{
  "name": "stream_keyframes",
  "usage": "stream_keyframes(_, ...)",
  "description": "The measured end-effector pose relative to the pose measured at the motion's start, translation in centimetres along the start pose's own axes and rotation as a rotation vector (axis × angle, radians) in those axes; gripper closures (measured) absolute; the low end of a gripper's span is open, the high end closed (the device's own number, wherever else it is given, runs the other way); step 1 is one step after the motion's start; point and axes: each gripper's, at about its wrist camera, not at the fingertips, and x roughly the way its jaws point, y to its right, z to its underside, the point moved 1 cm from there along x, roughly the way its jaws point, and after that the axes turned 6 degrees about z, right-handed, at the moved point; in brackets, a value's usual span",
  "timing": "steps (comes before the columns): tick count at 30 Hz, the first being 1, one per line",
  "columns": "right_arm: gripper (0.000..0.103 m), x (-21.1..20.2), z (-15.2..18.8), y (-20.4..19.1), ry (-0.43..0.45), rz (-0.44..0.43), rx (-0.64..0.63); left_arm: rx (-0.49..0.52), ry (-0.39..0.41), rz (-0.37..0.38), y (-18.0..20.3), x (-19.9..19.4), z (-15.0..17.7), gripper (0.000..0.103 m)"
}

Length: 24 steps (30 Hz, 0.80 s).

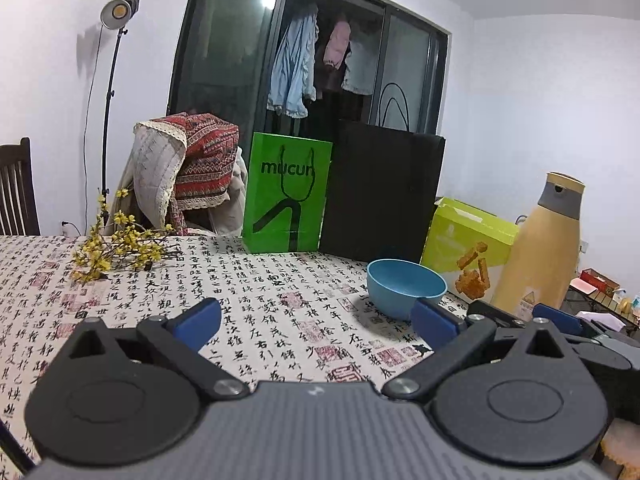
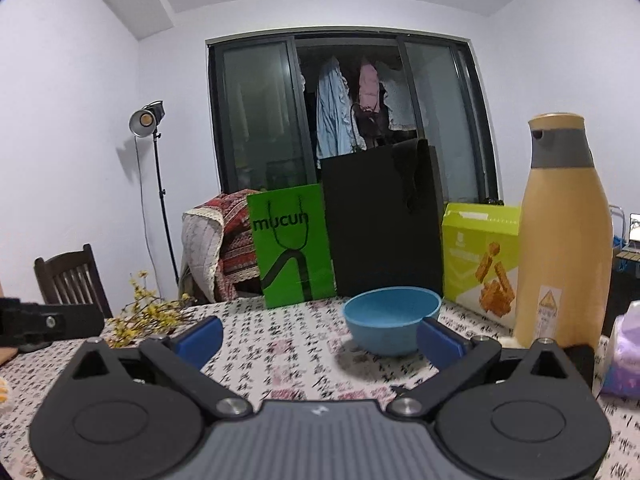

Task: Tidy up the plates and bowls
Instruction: 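Bring both open grippers to the rim of the last blue bowl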

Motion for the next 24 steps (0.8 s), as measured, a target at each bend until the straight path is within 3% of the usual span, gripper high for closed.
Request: stream_keyframes(24,0.0,9.9,-5.0,4.6,-0.045,0.136,-0.019,-0.005,-0.064,0.009,3.9,10.9,-6.6,0.0)
